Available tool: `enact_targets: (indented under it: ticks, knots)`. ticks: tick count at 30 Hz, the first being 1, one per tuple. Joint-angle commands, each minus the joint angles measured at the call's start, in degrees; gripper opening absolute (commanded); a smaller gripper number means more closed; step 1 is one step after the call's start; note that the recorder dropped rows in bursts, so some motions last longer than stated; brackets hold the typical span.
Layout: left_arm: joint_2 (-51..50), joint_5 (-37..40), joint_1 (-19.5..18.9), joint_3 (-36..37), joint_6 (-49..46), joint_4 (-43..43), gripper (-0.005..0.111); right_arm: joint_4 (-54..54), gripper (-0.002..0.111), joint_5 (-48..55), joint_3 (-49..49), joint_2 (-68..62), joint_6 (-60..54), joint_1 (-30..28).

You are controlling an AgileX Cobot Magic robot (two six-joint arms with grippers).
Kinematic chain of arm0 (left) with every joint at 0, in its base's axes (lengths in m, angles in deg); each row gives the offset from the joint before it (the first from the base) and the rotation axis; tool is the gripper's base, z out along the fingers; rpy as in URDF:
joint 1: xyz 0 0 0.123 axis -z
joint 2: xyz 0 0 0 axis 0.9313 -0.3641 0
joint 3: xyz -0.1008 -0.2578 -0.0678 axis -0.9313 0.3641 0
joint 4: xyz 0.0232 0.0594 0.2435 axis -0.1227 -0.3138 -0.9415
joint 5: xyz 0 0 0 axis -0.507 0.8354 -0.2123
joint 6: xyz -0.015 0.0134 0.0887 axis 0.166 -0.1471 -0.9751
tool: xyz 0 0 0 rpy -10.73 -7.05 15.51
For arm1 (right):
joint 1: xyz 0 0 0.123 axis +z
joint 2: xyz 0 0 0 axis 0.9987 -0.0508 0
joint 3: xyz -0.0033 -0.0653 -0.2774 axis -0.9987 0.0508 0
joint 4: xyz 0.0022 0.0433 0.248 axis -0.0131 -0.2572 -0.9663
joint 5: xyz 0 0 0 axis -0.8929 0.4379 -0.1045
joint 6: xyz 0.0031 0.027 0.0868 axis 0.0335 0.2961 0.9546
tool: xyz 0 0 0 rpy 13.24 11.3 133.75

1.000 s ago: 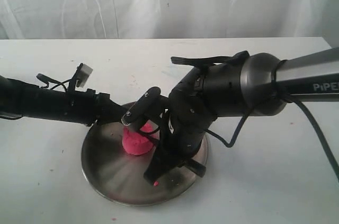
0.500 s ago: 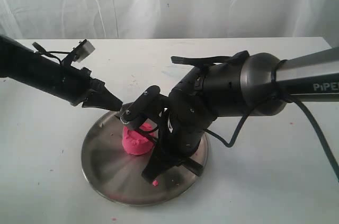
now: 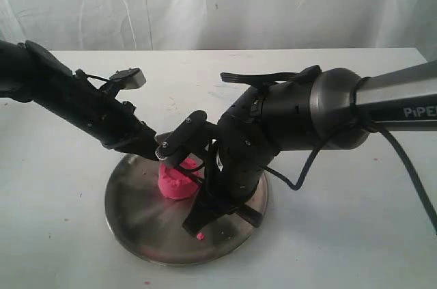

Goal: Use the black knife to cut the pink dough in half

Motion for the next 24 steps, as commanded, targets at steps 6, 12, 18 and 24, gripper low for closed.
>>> enact_targets:
  ticks: [6, 12, 18, 24]
  knots:
    - [1.83, -0.14, 0.42, -0.25, 0.71, -0.07, 0.0, 0.13, 0.007, -0.43, -0.43, 0.77, 0.13, 0.0]
    - [4.68, -1.56, -0.1, -0.25, 0.71, -0.58, 0.0, 0.13, 0.007, -0.43, -0.43, 0.77, 0.13, 0.0]
    - [2.73, -2.5, 0.71, -0.25, 0.71, -0.68, 0.0, -0.01, 0.007, -0.43, -0.43, 0.77, 0.13, 0.0]
    - [1.04, -3.13, 0.71, -0.25, 0.71, -0.54, 0.0, -0.01, 0.007, -0.43, -0.43, 0.77, 0.13, 0.0]
